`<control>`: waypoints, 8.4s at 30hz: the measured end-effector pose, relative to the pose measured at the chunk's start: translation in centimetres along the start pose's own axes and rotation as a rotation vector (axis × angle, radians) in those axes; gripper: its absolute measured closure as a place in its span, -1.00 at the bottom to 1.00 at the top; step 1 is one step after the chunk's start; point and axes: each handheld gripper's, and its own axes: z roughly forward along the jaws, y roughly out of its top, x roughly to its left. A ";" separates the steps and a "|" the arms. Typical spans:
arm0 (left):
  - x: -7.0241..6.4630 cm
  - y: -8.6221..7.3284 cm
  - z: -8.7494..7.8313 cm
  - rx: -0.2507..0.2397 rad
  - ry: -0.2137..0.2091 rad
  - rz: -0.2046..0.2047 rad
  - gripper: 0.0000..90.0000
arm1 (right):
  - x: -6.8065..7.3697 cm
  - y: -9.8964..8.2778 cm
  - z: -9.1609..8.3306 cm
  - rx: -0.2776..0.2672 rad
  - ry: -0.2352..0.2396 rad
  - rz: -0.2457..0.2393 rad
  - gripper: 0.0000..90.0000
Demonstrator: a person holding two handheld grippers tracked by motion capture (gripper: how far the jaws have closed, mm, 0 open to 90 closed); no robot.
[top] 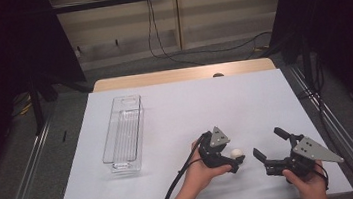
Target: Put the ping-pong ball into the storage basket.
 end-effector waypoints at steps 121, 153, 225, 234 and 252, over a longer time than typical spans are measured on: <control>3.2 -1.2 -5.3 0.082 -0.012 -0.064 0.14 | 0.2 -0.1 0.0 0.015 0.001 -0.010 -0.97; 4.6 -2.1 -6.8 0.067 0.002 -0.119 0.14 | 0.1 -0.1 0.1 0.016 -0.012 -0.011 -0.96; 7.7 -2.3 -10.2 0.037 0.093 -0.206 0.14 | 0.3 0.0 0.1 0.014 0.006 -0.025 -0.96; 8.2 -2.2 -11.0 0.036 0.111 -0.218 0.14 | 0.3 0.0 0.1 0.013 0.009 -0.026 -0.96; 8.8 -2.2 -11.8 0.034 0.139 -0.250 0.14 | 0.3 0.0 0.1 0.010 0.009 -0.029 -0.96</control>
